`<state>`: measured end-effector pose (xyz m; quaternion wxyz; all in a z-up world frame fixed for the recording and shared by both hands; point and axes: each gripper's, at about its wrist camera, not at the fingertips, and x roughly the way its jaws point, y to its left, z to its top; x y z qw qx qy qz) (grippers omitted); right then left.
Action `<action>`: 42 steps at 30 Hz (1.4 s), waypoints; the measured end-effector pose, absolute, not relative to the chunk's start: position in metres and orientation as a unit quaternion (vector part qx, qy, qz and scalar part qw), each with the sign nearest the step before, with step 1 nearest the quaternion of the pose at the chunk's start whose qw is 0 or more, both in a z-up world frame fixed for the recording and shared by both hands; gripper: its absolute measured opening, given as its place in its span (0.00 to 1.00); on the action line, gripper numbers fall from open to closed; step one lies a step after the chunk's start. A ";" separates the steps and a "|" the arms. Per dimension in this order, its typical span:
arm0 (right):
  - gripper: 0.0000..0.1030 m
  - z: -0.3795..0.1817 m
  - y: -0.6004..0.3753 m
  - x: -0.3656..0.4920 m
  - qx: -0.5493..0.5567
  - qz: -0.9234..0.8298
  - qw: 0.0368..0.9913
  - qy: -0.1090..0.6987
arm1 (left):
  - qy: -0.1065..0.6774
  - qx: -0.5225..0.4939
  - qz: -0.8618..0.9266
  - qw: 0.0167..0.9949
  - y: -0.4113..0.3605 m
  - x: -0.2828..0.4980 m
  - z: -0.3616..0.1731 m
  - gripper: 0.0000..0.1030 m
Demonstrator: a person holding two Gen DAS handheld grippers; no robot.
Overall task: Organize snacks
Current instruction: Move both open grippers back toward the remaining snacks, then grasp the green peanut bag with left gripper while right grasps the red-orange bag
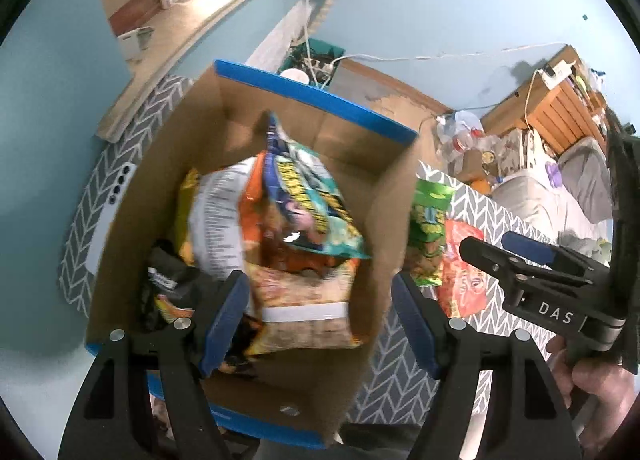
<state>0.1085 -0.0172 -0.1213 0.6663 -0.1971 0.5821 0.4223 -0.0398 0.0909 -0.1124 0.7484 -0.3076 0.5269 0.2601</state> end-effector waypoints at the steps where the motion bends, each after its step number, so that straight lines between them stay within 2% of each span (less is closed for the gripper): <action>1: 0.72 -0.124 -0.022 0.112 -0.196 0.418 0.667 0.585 | 0.529 -0.306 0.259 0.748 0.086 -0.035 -0.113 0.73; 19: 0.72 -0.174 -0.105 0.170 -0.195 0.365 0.661 0.627 | 0.574 -0.275 0.195 0.746 0.014 0.054 -0.145 0.73; 42: 0.72 -0.215 -0.143 0.185 -0.155 0.356 0.646 0.657 | 0.621 -0.255 0.225 0.707 0.011 0.117 -0.225 0.78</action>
